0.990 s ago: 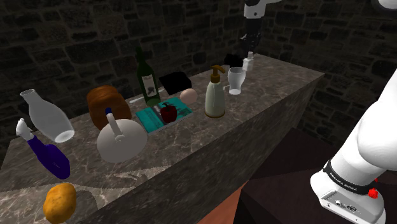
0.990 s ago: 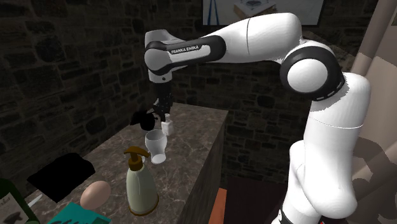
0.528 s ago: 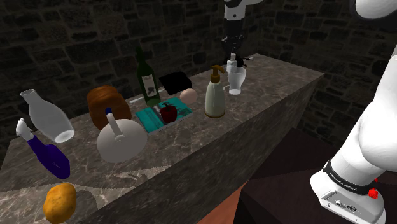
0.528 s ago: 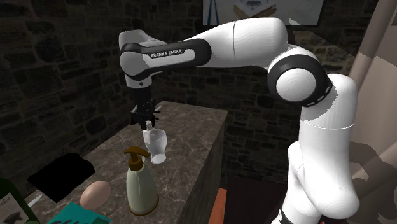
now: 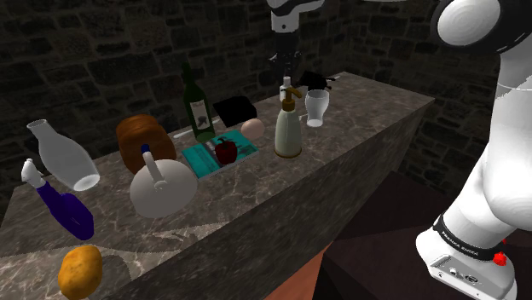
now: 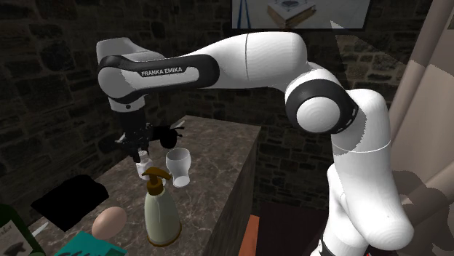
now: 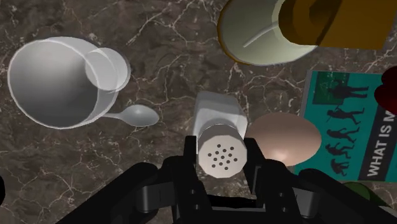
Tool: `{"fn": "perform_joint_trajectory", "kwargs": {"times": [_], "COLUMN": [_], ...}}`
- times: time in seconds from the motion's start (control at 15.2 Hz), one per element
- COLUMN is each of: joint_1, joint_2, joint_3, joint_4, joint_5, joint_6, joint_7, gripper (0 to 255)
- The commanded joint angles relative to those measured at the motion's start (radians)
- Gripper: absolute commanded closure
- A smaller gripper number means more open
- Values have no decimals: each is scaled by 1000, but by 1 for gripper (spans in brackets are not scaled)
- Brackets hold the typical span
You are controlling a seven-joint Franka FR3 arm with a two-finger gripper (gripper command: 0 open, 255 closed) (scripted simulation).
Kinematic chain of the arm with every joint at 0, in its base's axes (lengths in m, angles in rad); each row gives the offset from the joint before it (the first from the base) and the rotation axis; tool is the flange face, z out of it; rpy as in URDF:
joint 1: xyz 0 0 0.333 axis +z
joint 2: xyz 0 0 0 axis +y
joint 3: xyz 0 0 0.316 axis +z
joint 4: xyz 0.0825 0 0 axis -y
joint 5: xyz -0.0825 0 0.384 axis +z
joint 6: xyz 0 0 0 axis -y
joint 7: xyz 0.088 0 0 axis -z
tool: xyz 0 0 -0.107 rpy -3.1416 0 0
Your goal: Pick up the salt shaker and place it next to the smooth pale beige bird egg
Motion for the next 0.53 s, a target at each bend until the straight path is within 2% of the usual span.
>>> {"fn": "perform_joint_trajectory", "kwargs": {"times": [0.0,0.46], "joint_1": [4,8], "joint_2": [5,4], "joint_3": [2,4], "joint_4": [-17,-113], "joint_5": [0,1], "joint_6": [22,117], "joint_7": [6,3], "gripper": [255,255]}}
